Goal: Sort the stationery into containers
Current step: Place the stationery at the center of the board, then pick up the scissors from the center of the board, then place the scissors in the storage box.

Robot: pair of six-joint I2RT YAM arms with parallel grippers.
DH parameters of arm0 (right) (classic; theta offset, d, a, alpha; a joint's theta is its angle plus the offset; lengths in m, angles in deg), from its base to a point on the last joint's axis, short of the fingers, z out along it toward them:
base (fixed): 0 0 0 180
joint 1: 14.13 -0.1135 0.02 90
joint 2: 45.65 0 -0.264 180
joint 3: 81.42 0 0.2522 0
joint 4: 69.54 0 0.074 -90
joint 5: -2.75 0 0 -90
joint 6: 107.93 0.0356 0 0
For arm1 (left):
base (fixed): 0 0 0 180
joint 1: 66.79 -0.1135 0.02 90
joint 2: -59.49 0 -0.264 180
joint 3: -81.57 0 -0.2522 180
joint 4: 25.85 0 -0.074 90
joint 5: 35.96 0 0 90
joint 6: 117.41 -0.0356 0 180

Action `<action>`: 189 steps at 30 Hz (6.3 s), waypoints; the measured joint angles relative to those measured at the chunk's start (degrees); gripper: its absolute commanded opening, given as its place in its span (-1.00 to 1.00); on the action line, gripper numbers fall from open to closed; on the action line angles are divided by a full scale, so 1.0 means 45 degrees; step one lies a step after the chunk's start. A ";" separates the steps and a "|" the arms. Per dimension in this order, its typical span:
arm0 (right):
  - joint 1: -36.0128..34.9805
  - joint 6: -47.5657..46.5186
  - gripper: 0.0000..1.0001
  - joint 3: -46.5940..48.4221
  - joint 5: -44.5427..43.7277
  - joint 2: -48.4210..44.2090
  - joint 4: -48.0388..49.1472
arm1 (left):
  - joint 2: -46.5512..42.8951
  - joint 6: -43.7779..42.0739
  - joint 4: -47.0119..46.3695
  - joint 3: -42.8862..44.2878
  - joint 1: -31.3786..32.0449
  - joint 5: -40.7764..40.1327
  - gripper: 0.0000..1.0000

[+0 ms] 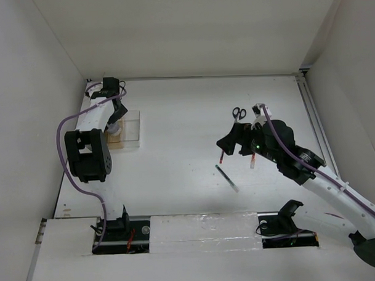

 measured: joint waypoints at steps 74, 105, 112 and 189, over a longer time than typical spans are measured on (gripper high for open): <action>0.6931 -0.1700 -0.48 1.1307 -0.3497 1.7063 -0.3818 | -1.0098 -0.2113 -0.1914 -0.4838 0.0991 0.3230 1.00; 0.7198 -0.2458 -1.00 1.0540 -0.0981 1.6645 -0.3055 | -0.8947 -0.2827 -0.2754 -0.4420 0.2312 0.7359 1.00; 0.6237 -0.1865 -1.00 0.9224 -0.1282 1.4751 -0.1899 | -0.7825 -0.2599 -0.3876 -0.4017 0.2526 1.0491 1.00; -0.0976 -0.0690 -1.00 1.1992 0.1103 1.2507 0.0374 | -0.7184 -0.3055 -0.4930 -0.4483 0.2890 1.3192 -0.55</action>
